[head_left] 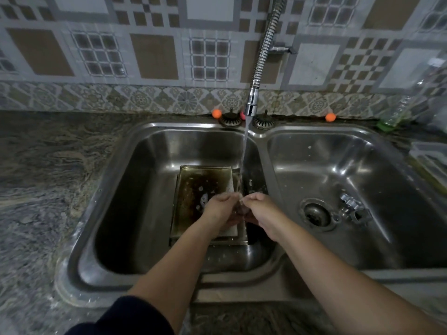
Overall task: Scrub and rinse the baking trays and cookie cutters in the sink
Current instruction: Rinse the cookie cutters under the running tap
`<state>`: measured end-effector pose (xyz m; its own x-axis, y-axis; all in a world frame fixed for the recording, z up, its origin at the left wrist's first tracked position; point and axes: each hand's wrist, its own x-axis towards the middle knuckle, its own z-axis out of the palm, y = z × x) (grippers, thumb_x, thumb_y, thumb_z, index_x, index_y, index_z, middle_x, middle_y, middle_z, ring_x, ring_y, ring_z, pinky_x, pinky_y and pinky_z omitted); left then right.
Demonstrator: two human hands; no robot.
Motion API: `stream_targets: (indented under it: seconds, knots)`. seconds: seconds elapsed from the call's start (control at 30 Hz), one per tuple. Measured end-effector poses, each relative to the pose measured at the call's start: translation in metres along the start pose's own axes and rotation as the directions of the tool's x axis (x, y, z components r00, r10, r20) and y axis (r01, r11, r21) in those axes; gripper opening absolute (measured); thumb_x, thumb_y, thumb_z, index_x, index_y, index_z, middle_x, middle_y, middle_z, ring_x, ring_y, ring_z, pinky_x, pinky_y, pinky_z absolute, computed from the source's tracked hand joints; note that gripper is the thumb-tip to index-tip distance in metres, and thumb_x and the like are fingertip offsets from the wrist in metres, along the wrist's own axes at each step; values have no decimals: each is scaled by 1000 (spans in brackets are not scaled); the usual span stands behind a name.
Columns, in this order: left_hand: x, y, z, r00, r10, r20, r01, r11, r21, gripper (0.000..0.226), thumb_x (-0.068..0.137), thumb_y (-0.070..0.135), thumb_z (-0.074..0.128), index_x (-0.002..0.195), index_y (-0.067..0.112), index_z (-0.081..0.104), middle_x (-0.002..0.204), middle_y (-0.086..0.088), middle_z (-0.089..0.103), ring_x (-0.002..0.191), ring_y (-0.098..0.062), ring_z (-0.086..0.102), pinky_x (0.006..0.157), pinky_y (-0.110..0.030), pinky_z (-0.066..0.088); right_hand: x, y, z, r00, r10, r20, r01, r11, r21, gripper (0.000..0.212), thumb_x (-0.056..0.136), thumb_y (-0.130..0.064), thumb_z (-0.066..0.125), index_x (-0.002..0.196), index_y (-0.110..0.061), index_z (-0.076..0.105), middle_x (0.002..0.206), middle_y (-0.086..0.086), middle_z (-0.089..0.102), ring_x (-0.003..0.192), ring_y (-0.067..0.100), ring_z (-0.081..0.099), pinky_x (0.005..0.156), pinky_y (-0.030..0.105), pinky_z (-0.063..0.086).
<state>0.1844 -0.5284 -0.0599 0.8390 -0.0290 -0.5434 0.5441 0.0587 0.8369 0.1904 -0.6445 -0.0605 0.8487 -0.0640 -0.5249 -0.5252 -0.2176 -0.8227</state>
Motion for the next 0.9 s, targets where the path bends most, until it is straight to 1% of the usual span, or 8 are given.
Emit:
stream_targets:
  seconds: [0.17, 0.27, 0.33, 0.5, 0.63, 0.77, 0.83, 0.9]
  knots:
    - [-3, -7, 1, 999, 33, 25, -30, 995, -94, 25, 99, 23, 47, 121, 21, 59, 93, -2, 70, 86, -14, 67, 71, -26, 53, -7, -2, -5, 998, -51, 46, 53, 997, -50, 13, 92, -23, 59, 104, -17, 61, 103, 5, 64, 102, 21, 61, 98, 40, 49]
    - [-6, -5, 0, 994, 109, -32, -108, 994, 17, 31, 96, 28, 53, 126, 21, 57, 96, -1, 69, 81, -11, 66, 61, -21, 51, -6, -5, -5, 994, -76, 85, 82, 994, -71, 27, 90, -32, 62, 115, -22, 56, 114, -1, 60, 110, 19, 57, 101, 41, 46]
    - [-4, -6, -3, 981, 159, -107, -148, 983, 105, 33, 93, 31, 58, 124, 20, 59, 96, -2, 70, 77, -12, 65, 56, -20, 49, -4, -7, -5, 990, -79, 115, 88, 993, -76, 36, 93, -27, 59, 129, -23, 52, 121, 0, 59, 112, 20, 57, 101, 42, 47]
    - [2, -13, -11, 947, 219, -235, -190, 972, 139, 24, 89, 19, 65, 112, 16, 70, 92, 0, 73, 86, -12, 69, 76, -26, 57, -5, -8, -2, 976, -38, 215, -1, 984, 177, 31, 102, -12, 41, 131, -17, 48, 114, 15, 65, 99, 26, 67, 86, 37, 56]
    - [0, -10, -8, 932, 295, -213, -243, 940, 238, 20, 89, 14, 64, 107, 19, 70, 96, 3, 72, 81, -8, 68, 61, -17, 53, -9, -11, -11, 969, -12, 245, -38, 980, 198, 24, 99, -13, 49, 122, -11, 54, 104, 16, 68, 92, 28, 68, 81, 38, 57]
    - [-7, 3, -1, 866, 448, -221, -336, 850, 406, 15, 88, 16, 65, 98, 24, 72, 90, 14, 68, 78, 2, 63, 60, -11, 48, -8, -21, -27, 932, 8, 362, -126, 944, 305, 25, 93, -17, 58, 116, -7, 60, 107, 15, 67, 99, 26, 66, 83, 35, 56]
    - [-7, 7, 0, 858, 465, -217, -368, 853, 371, 14, 85, 13, 67, 93, 23, 73, 84, 13, 71, 70, 3, 66, 53, -7, 47, -7, -24, -32, 910, -29, 413, -125, 932, 341, 29, 91, -9, 59, 119, -4, 59, 107, 14, 66, 99, 23, 65, 86, 33, 56]
    - [-11, 11, 1, 858, 460, -230, -387, 872, 302, 16, 83, 9, 69, 92, 22, 72, 83, 9, 72, 71, 3, 66, 57, -8, 49, -6, -26, -36, 901, -80, 427, -91, 926, 366, 36, 89, -1, 59, 125, -3, 56, 108, 14, 66, 98, 22, 63, 91, 33, 53]
